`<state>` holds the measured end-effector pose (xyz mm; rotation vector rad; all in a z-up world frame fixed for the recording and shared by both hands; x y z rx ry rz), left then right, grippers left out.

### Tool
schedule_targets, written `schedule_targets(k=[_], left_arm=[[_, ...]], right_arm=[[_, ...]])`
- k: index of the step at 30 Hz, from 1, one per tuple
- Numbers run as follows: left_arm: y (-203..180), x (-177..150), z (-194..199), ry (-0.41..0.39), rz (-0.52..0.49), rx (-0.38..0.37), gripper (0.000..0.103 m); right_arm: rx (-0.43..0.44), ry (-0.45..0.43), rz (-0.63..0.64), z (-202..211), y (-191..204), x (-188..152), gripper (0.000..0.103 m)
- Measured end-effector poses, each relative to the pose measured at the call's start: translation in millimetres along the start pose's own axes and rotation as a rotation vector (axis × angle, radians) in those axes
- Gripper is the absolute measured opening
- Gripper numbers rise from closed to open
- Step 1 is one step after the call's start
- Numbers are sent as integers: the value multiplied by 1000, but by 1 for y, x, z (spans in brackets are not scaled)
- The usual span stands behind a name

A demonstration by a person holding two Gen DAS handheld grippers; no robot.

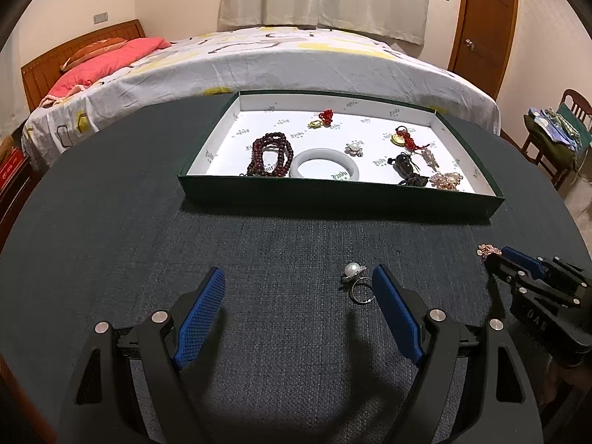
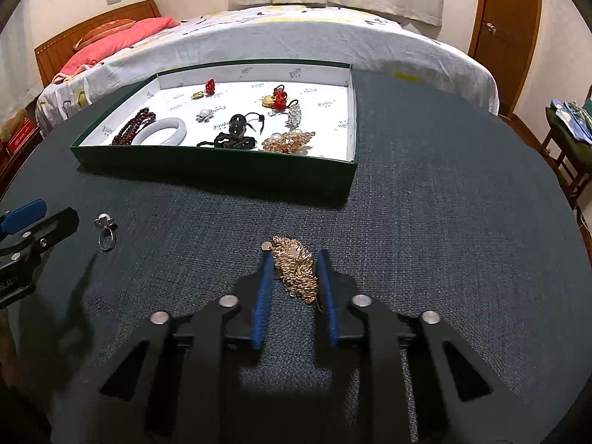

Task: Organize jewelry
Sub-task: 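Lower the right tool onto the rose-gold chain necklace and grasp it, then grasp the pearl ring with the left tool while the right tool holds the chain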

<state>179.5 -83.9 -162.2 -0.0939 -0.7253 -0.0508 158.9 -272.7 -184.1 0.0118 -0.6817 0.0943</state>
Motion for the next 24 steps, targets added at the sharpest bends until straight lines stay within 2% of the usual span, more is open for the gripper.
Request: schedule_targets(k=[3,9,20,21,22,24], left_arm=[[0,0,0,0,1,-3,79],[-2,-2,-1,3,-12,-3,79],[-11,-3,-5,11,-43,-13,78],[-12,-3,-5,14,-45,-16,78],[-15,-4,-8,19,-47,-27,71],[-19,-4,-13,35,-50,-41,67]], right_arm=[[4,0,2,1,1,0,16],[14,-8,-14,3,2,-1,14],[41,-31,-42,14,0,1,13],[43,-31,-43,14,0,1,13],[48,-30,-44,14,0,1,13],[54,-29,-45,13,1,0,13]])
Point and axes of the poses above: each gripper's, at about its wrist camera, not at the fingertips, and z roughly against the way its jaws point, y to its left, x to its top, the point moved 5 cm from there along -z, roughly the way its jaws point, and after that the axes turned 2 degrees about -x, right-handed, at the moved point
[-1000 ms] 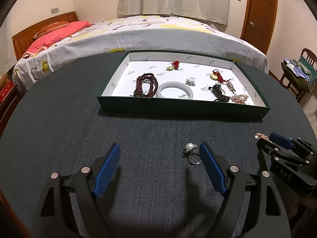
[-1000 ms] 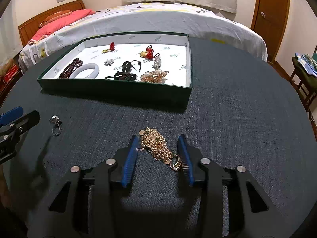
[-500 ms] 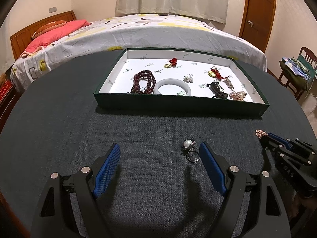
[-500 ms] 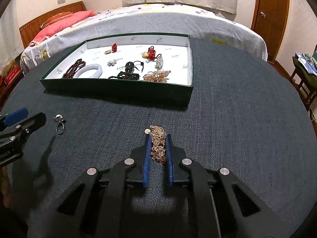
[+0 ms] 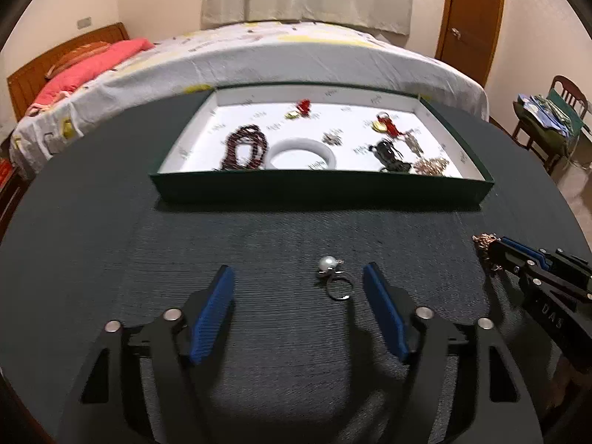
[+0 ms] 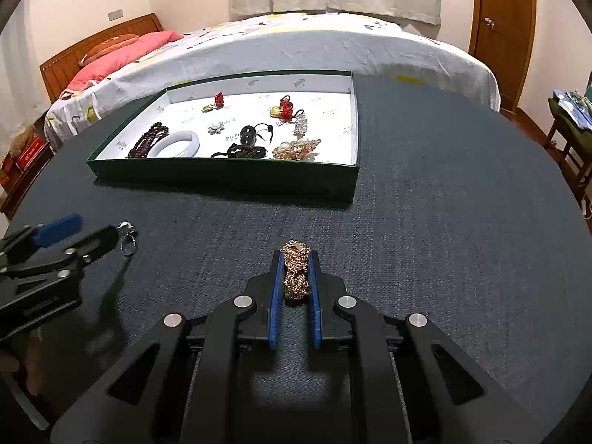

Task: Organize jewelry
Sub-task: 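Grasp the pearl ring with the left tool while the right tool holds the chain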

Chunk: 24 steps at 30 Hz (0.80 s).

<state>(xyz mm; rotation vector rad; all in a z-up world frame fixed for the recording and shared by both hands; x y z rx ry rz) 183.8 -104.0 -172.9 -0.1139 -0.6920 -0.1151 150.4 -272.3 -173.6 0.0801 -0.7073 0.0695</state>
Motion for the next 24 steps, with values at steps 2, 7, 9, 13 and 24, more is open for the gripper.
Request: schedule_targets(k=[2,7,9,13,24], left_arm=[[-2,1,-5,9,-4,-3,62],[-5,1,-18,36,-6,-21,49],[-6,1,-19,34,-11,-28,43],[-9,1,-18,35,-31,-39,32],[-7,0,-16,29,-45,-72,19]], right_arm=[[7,1,-2,0,0,0,13],[18,4,-10,0,-1,-2,13],[21,6,-13,-2,-1,-3,13],[26,12,-16,-4,-1,-4,13],[28,15,-16,-6,-1,-5,13]])
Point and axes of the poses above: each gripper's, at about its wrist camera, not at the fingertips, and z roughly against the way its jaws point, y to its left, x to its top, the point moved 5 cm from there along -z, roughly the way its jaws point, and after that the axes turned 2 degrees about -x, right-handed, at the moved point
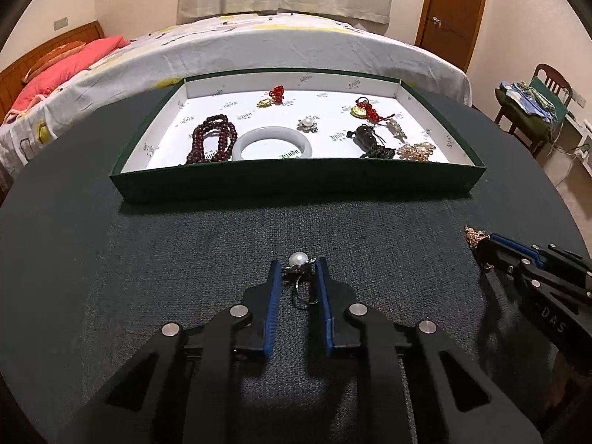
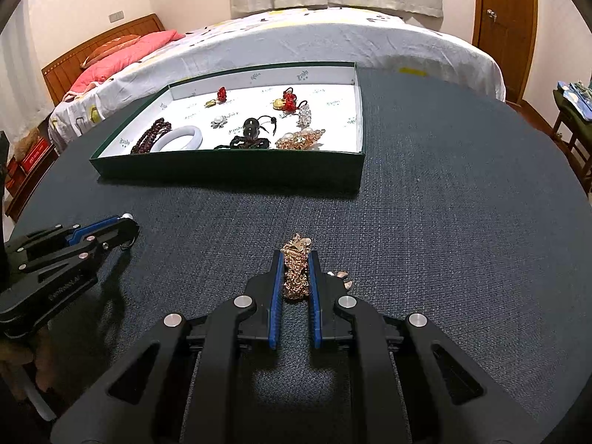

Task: Organize jewelry
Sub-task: 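Grasp the pearl ring with the left tool while the right tool holds the chain, then lift and carry the chain and ring with both tools over the box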

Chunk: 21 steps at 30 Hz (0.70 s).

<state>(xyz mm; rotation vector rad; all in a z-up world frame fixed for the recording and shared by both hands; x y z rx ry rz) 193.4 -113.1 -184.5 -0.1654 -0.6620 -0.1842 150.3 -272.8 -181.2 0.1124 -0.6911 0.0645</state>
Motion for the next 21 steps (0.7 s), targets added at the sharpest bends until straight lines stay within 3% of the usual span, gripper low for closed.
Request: schedule_targets(k=[21], left_arm=[[0,-1,1,-2,-5,-23,15]], right_arm=[[0,0,0,0,0,0,13]])
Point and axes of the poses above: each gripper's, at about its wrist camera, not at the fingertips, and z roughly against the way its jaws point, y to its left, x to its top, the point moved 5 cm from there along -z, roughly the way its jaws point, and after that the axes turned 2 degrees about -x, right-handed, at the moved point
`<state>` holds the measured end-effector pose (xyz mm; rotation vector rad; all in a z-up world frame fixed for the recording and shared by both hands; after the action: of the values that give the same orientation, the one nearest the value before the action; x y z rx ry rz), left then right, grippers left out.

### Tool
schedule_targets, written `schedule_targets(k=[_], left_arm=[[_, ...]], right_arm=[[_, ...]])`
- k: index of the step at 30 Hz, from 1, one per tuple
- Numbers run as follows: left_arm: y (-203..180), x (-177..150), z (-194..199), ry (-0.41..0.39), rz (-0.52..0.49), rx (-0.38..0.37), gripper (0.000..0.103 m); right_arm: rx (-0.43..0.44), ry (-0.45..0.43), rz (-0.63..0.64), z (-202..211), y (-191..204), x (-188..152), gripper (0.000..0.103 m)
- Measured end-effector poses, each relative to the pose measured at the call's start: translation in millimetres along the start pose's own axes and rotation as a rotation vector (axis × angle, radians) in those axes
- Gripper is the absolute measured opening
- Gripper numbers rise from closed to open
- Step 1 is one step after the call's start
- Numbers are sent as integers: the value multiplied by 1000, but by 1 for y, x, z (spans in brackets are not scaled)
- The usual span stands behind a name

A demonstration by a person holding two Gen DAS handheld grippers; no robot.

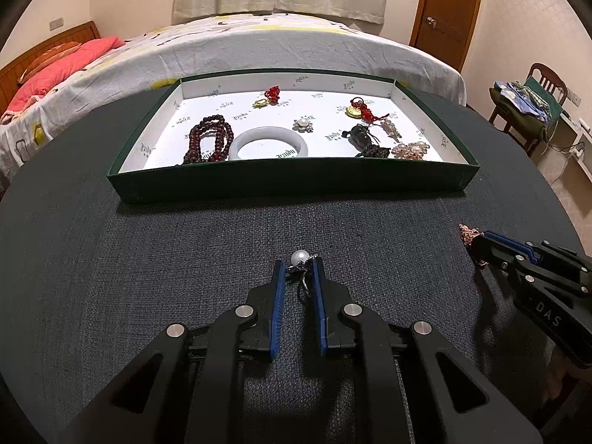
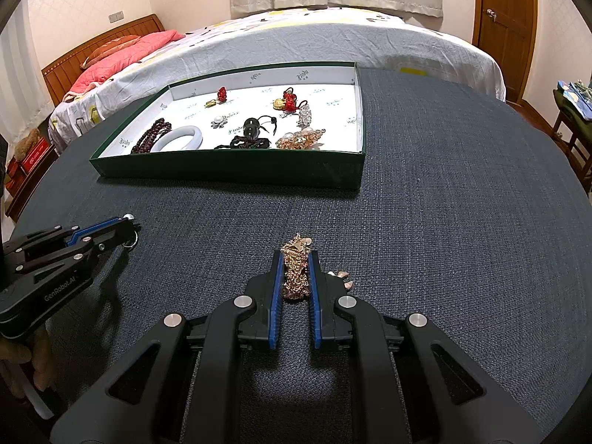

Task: Organize jewelry
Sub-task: 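Lift and carry the chain and ring with both tools over the box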

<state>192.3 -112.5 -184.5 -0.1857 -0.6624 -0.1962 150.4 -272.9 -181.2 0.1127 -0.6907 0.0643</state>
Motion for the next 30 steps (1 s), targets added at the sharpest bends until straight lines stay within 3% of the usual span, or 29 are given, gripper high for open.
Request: schedule_targets(k=[14,30], left_arm=[[0,0,2,-3,-5,7,15],[4,11,20,-52,0,3,15]], right_arm=[[-3,-9,0,0,0,1,13],[-7,-83,-11,23,2,15,13]])
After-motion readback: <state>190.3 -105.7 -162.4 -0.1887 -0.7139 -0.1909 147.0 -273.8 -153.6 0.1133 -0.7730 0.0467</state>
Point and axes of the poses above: each gripper's, at about its wrist camera, not at the fingertips, and z roughly against the way its jaws point, y to its left, x to its top, the point moved 5 cm from there along -z, roughly the way its jaws point, and after that the axes turned 2 degrees about -x, right-handed, at the moved point
